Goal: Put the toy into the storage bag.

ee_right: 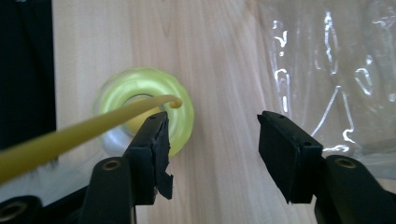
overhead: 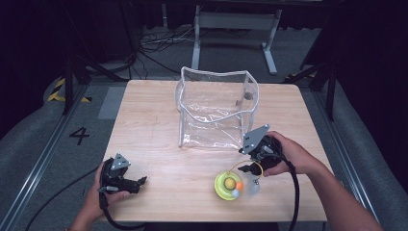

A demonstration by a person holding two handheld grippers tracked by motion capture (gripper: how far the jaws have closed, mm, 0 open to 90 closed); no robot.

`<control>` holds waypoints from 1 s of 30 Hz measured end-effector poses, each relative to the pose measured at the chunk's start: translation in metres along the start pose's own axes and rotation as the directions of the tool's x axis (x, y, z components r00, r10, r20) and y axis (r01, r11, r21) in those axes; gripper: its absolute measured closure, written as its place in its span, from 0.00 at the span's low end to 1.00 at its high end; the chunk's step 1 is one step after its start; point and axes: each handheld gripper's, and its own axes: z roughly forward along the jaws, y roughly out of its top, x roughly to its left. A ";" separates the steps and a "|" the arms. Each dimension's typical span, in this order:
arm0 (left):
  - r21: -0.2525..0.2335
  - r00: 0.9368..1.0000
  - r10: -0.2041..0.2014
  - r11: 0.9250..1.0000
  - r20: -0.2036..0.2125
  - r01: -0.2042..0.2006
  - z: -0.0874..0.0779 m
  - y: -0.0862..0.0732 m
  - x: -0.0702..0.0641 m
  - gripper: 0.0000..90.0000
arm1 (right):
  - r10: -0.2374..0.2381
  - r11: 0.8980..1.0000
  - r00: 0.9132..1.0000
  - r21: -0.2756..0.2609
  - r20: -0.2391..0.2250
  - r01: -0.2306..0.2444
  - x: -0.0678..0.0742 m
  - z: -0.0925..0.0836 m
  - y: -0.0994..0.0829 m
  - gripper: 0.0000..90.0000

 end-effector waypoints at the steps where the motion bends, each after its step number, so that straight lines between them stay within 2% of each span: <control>1: 0.000 1.000 0.000 1.000 0.000 0.000 0.000 0.000 0.000 0.01 | -0.003 1.000 1.000 0.000 -0.006 0.003 0.001 0.001 0.000 0.46; 5: 0.000 1.000 0.000 1.000 0.000 0.000 0.000 0.000 0.000 0.01 | -0.005 0.999 1.000 -0.040 -0.021 0.004 0.001 0.002 0.002 0.47; 8: 0.000 1.000 0.000 1.000 0.000 0.000 0.000 0.000 0.000 0.01 | -0.007 0.997 1.000 -0.072 -0.030 0.005 0.001 0.002 0.006 0.56; 10: 0.000 1.000 0.000 1.000 0.000 0.000 0.000 0.000 0.000 0.01 | -0.006 0.997 0.999 -0.079 -0.034 0.003 0.002 0.002 0.008 0.64; 12: 0.000 1.000 0.000 1.000 0.000 0.000 0.000 0.000 0.000 0.01 | -0.015 0.997 0.999 -0.075 -0.033 0.012 0.003 0.002 0.010 0.67; 15: 0.000 1.000 0.000 1.000 0.000 0.000 0.000 0.000 0.000 0.01 | -0.022 0.996 0.999 -0.082 -0.029 0.020 0.005 0.000 0.013 0.87; 17: 0.000 1.000 0.000 1.000 0.000 0.000 0.000 0.000 0.000 0.01 | -0.020 0.996 0.999 -0.086 -0.039 0.016 0.004 -0.001 0.014 0.94; 25: 0.000 1.000 0.000 1.000 0.000 0.000 0.000 0.000 0.000 0.01 | -0.018 0.999 0.998 -0.048 -0.055 0.015 0.005 -0.007 0.015 0.98; 30: 0.000 1.000 -0.002 1.000 0.000 0.002 0.000 0.000 0.000 0.01 | -0.003 1.000 1.000 -0.019 -0.029 0.002 0.005 -0.013 0.013 0.98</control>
